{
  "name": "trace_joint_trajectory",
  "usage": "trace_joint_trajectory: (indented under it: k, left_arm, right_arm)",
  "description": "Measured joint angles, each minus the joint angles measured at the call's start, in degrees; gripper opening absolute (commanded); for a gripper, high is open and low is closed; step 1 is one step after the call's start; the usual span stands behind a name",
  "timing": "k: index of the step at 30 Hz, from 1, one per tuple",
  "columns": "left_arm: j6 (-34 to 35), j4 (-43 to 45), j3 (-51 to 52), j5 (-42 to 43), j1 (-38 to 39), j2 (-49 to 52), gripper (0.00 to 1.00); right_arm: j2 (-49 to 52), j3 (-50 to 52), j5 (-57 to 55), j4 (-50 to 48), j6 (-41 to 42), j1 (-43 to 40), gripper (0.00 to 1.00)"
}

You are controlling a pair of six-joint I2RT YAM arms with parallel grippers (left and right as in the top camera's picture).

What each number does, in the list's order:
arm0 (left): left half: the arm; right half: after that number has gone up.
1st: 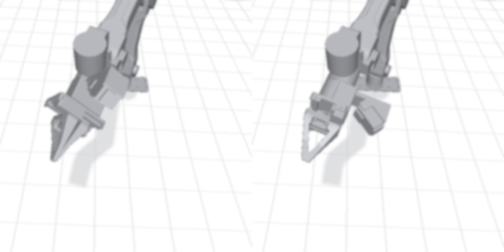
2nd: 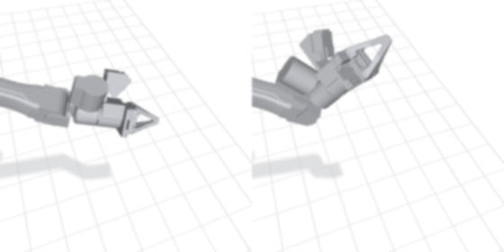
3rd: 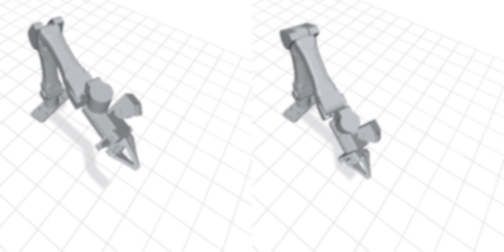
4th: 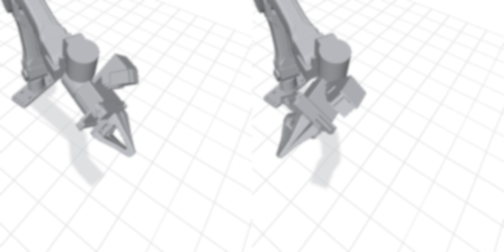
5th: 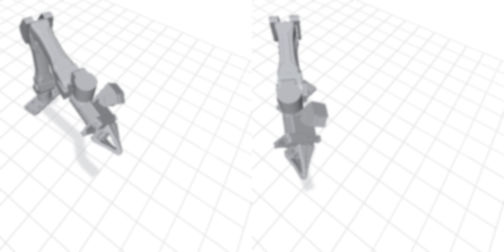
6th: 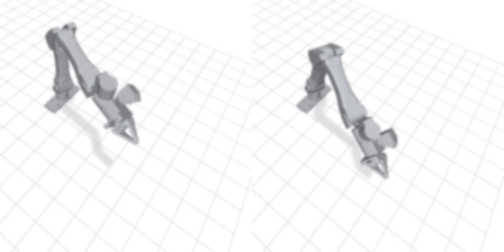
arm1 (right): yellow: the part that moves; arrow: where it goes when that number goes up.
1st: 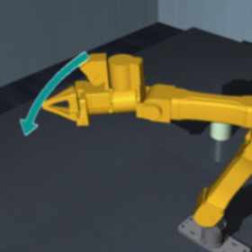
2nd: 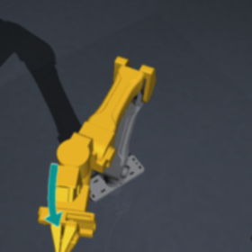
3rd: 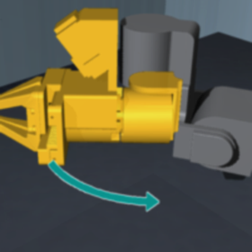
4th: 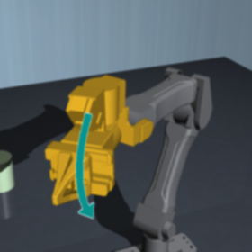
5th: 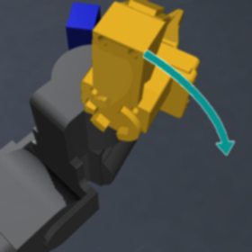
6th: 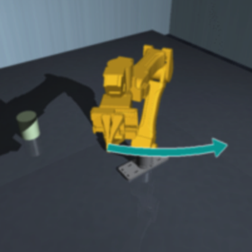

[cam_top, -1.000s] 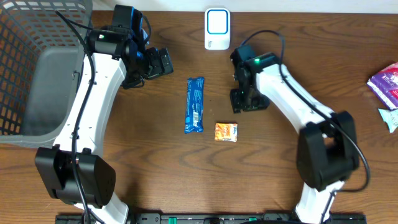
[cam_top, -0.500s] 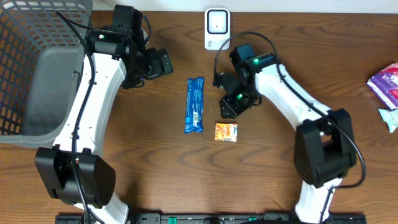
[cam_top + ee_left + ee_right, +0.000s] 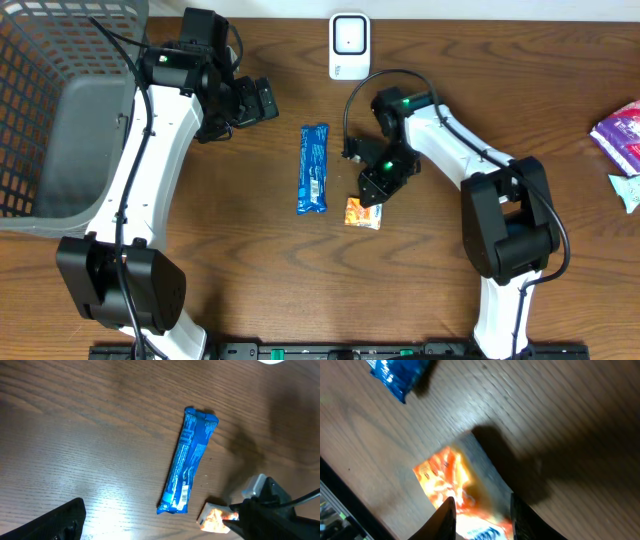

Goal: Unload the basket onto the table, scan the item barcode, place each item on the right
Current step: 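Reach the right gripper to the orange tissue pack and grasp it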

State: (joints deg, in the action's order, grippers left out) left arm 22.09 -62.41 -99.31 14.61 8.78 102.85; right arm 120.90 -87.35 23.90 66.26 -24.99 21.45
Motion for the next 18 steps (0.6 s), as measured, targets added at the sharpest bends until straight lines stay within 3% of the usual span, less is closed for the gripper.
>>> trace_joint_trajectory:
  k: [14, 16, 18]
  left_arm:
    - [0.00, 0.00, 0.00, 0.00, 0.00, 0.00, 0.98]
    - [0.00, 0.00, 0.00, 0.00, 0.00, 0.00, 0.98]
    - [0.00, 0.00, 0.00, 0.00, 0.00, 0.00, 0.98]
  right_arm:
    - [0.00, 4.26, 2.95, -2.34, -1.68, -1.29, 0.40]
    - [0.00, 5.40, 3.28, -3.15, -1.70, -1.29, 0.35]
    - [0.00, 6.56, 3.72, -4.37, -2.32, -1.29, 0.20]
